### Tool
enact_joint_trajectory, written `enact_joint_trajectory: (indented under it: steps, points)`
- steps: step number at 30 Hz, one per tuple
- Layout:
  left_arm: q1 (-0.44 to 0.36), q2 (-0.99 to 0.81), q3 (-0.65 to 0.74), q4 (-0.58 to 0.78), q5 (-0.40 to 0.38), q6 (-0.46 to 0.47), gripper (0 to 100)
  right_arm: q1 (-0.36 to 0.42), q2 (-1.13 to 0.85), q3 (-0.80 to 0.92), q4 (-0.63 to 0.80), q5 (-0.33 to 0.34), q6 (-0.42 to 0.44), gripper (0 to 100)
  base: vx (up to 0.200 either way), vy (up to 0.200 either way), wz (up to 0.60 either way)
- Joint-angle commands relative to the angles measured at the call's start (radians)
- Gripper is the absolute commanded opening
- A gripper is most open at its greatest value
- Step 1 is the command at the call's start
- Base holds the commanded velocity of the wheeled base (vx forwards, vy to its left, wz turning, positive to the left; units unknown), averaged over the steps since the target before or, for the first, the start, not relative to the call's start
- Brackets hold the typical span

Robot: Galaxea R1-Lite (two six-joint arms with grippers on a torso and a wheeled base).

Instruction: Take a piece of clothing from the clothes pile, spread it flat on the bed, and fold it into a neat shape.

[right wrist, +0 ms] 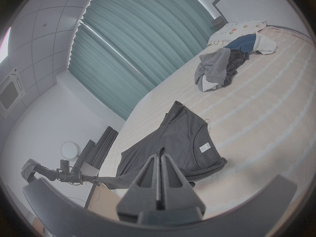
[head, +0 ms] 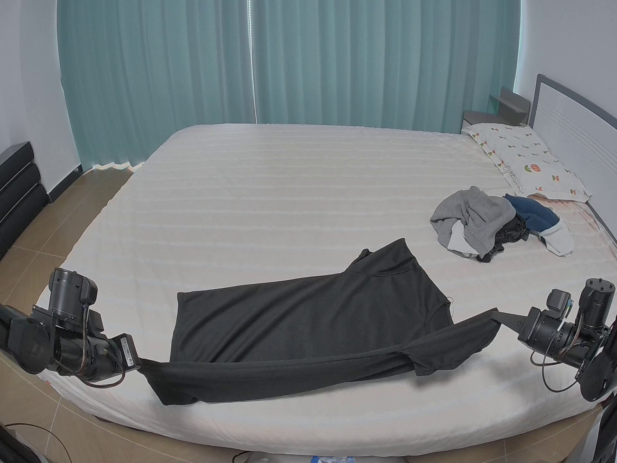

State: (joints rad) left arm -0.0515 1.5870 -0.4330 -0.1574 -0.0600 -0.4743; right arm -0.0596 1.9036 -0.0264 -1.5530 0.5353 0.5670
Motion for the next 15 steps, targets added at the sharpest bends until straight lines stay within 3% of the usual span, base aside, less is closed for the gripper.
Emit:
enact_joint_trajectory:
  steps: [1,7,9,15]
  points:
    - [-0.014,-0.091,-0.01,0.032,-0.023,0.008,0,-0.006,-0.009,0.002,-0.009,0.0,-0.001,0,0.0,0.0,0.0]
    - [-0.028,-0.203,-0.015,0.121,-0.027,0.016,0,-0.011,-0.011,0.0,-0.009,0.002,-0.001,0,0.0,0.0,0.0]
    - [-0.059,-0.202,-0.021,0.147,-0.026,0.016,0,-0.009,-0.008,0.002,-0.009,0.002,-0.001,0,0.0,0.0,0.0]
    - [-0.051,-0.13,-0.027,0.134,-0.017,0.017,0,-0.011,-0.011,0.003,-0.009,0.002,-0.001,0,0.0,0.0,0.0]
